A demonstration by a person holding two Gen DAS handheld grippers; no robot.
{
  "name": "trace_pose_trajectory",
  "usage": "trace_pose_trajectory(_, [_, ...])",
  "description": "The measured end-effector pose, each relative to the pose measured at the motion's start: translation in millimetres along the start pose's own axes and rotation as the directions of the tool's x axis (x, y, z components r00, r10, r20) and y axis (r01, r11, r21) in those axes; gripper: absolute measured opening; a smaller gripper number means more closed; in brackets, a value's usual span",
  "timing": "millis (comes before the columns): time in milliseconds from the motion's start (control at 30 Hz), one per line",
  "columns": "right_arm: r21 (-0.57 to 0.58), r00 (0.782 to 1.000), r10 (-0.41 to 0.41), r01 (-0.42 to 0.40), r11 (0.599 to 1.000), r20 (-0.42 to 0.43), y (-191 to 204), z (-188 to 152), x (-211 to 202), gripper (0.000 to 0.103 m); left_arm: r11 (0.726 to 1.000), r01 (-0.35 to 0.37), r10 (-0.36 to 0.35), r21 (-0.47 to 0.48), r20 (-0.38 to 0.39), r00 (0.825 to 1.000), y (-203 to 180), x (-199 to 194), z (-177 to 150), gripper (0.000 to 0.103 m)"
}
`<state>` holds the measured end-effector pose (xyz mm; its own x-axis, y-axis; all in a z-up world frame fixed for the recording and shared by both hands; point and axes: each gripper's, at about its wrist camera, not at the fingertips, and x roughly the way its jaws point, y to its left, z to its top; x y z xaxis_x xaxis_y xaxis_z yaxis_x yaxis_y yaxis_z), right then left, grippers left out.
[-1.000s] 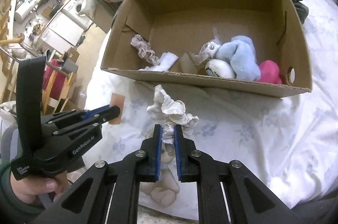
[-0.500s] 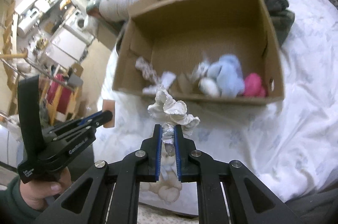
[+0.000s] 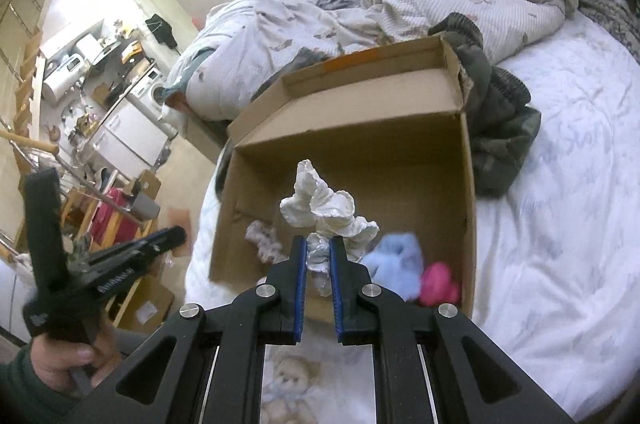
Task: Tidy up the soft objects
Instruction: 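Carry the tissue and scrunchie over the box with both tools, then lower the tissue and scrunchie into the box and open both tools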
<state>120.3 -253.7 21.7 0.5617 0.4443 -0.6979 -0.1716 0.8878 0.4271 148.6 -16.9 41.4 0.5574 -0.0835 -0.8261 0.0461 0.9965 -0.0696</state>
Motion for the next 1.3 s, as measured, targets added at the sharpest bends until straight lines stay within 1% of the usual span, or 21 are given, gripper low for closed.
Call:
trace_pose_trajectory(100, [0.023,1.0,-0.006,0.006,1.0,-0.002,-10,2,13,0.013,1.0,0.002,-0.002,0.012,0.018,1.0,-5,13,8,0.006])
trace_pose_trajectory(233, [0.055,1.0,-0.011,0.012,0.998,-0.018,-18,-1,28,0.013,1.0,0.016,-0.016,0.007,0.022,1.0,-4,32,6,0.006])
trace_pose_trajectory(267, [0.057,1.0,-0.011,0.012,0.998,-0.025,-19,-2,32,0.013,1.0,0.013,-0.013,-0.012,0.033,0.999,0,35,4,0.006])
trace_pose_trajectory(333, [0.041,0.999,-0.021,0.023,0.999,-0.038,-17,-3,38,0.013,0.999,0.009,-0.008,-0.034,0.029,1.0,4,40,2,0.006])
trace_pose_trajectory(433, [0.028,0.998,-0.029,0.031,0.999,-0.063,-17,-5,49,0.013,0.999,0.024,-0.024,-0.028,0.013,1.0,3,47,2,0.006])
trace_pose_trajectory(533, [0.02,0.996,-0.031,0.033,0.999,-0.089,-15,-6,59,0.013,1.0,0.021,-0.021,0.0,0.015,1.0,-2,51,0,0.006])
trace_pose_trajectory(633, [0.012,0.994,-0.029,0.03,0.999,-0.103,-13,-5,67,0.013,0.999,0.037,-0.037,0.014,0.006,0.999,-7,55,-2,0.006])
trace_pose_trajectory(700, [0.009,0.993,-0.03,0.031,0.999,-0.113,-11,-6,72,0.013,0.999,0.03,-0.03,0.021,0.005,1.0,-9,57,-4,0.006])
trace_pose_trajectory(833, [0.002,0.992,-0.027,0.028,1.0,-0.125,-9,-8,75,0.013,1.0,0.025,-0.025,0.003,0.012,1.0,-7,59,-3,0.006])
trace_pose_trajectory(900, [0.002,0.992,-0.025,0.026,1.0,-0.127,-9,-7,76,0.013,1.0,0.021,-0.021,-0.003,0.009,1.0,-6,60,-3,0.008])
trace_pose_trajectory(1000, [0.022,0.991,-0.019,0.023,0.999,-0.13,-14,-8,75,0.013,0.999,0.032,-0.032,-0.006,-0.01,0.999,-7,63,-5,0.011])
trace_pose_trajectory(1100, [0.043,0.991,-0.02,0.026,0.999,-0.133,-17,-7,77,0.014,0.999,0.052,-0.052,-0.008,-0.018,0.998,-8,64,-7,0.019])
trace_pose_trajectory(1133, [0.049,0.991,-0.018,0.024,0.998,-0.133,-18,-7,76,0.014,0.999,0.052,-0.052,-0.01,-0.018,0.998,-8,64,-7,0.026])
trace_pose_trajectory(1167, [0.057,0.991,-0.015,0.023,0.998,-0.131,-18,-6,76,0.014,0.999,0.052,-0.053,-0.015,-0.014,0.999,-7,63,-7,0.039])
trace_pose_trajectory(1200, [0.06,0.991,-0.018,0.026,0.998,-0.13,-19,-6,76,0.018,0.999,0.051,-0.051,-0.017,-0.009,0.999,-8,62,-7,0.049])
trace_pose_trajectory(1233, [0.061,0.991,-0.026,0.034,0.998,-0.128,-19,-6,75,0.028,0.999,0.047,-0.047,-0.02,0.0,0.999,-8,60,-7,0.066])
trace_pose_trajectory(1267, [0.06,0.992,-0.034,0.041,0.997,-0.123,-19,-7,73,0.035,0.999,0.044,-0.044,-0.022,0.015,0.999,-8,58,-7,0.072])
trace_pose_trajectory(1300, [0.062,0.993,-0.039,0.046,0.997,-0.112,-19,-6,72,0.058,0.999,0.041,-0.041,-0.023,0.028,0.999,-8,55,-7,0.072])
